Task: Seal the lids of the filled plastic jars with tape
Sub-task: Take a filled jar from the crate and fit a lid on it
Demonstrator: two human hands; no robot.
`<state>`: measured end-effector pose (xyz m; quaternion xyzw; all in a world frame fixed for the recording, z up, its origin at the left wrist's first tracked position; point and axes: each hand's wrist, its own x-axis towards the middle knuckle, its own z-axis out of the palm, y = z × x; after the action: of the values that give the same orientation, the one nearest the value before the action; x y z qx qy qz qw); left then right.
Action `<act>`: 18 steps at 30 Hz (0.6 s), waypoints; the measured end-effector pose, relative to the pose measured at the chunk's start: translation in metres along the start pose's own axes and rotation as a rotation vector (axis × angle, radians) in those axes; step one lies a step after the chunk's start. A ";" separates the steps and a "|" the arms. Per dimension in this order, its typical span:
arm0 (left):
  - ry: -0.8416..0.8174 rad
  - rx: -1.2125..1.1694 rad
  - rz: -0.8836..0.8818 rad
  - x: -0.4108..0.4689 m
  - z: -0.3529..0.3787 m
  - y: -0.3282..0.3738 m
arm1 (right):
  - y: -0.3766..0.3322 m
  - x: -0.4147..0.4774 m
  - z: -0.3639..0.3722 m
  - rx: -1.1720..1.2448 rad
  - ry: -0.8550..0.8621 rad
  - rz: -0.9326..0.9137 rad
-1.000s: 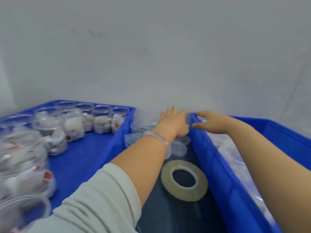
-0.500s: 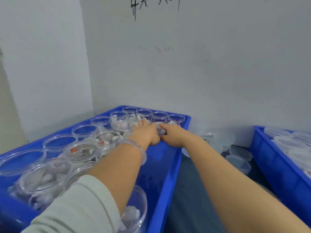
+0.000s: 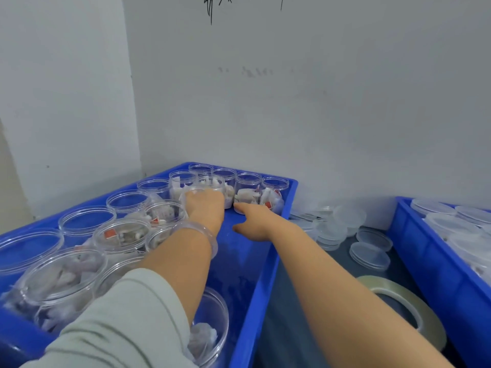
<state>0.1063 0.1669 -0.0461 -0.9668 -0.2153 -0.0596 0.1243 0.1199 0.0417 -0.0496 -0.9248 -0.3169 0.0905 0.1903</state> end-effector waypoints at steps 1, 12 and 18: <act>0.013 -0.053 -0.009 -0.001 -0.004 0.000 | 0.002 0.000 -0.001 0.001 0.009 0.000; 0.591 -0.400 0.533 -0.053 -0.116 0.097 | 0.053 -0.040 -0.045 0.511 0.843 0.077; 0.586 -1.003 0.485 -0.065 -0.102 0.133 | 0.095 -0.083 -0.050 0.531 0.914 0.138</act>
<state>0.0985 -0.0030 0.0127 -0.8723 0.1074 -0.3858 -0.2804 0.1220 -0.0933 -0.0393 -0.8084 -0.1063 -0.2324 0.5303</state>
